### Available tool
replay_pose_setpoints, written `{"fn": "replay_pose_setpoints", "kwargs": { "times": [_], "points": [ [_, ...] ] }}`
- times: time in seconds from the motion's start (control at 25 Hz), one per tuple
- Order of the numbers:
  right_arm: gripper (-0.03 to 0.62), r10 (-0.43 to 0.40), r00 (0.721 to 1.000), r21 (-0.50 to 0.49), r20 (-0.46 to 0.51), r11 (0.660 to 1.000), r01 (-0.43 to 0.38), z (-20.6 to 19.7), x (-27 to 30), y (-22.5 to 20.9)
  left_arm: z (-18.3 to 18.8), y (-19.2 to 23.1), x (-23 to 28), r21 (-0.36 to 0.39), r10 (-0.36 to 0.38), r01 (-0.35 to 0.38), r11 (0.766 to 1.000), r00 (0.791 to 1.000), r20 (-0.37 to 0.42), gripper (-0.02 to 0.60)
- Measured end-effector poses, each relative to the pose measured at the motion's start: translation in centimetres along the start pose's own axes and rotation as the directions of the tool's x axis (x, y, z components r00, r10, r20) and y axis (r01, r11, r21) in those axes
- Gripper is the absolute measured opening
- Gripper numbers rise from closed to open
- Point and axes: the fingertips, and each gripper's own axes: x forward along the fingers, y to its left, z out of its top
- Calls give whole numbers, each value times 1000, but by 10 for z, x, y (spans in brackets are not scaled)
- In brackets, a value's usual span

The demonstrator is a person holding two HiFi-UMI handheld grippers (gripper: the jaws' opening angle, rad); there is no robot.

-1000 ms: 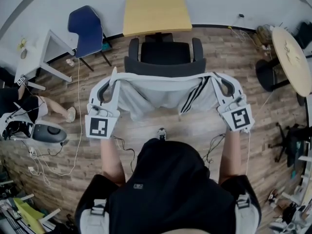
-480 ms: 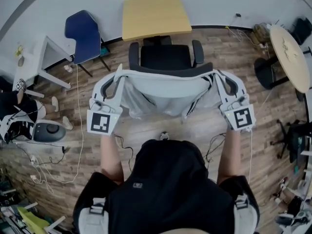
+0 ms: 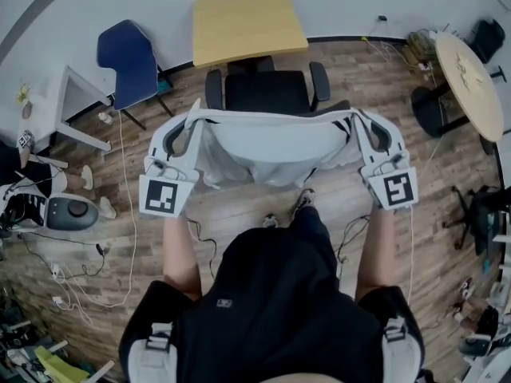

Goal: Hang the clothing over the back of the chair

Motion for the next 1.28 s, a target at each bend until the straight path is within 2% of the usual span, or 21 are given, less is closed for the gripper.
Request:
{"fn": "replay_pose_setpoints", "kwargs": {
  "times": [0.28,0.76,1.28],
  "points": [
    [-2,-1,1000,-6,3,1000,1,-1,11,-13,4,7,16,26,-4,5,1000,1000,-4,23],
    [-2,33,999,-8,2,999,-33,-12,46,-35,-5,18,44,26,-7,8,1000,999,-34,23],
    [-1,87,996,5,-10,996,-87,-27,82,-48,-20,34,72,-6,8,-8,1000,999,-51,23]
  ]
}}
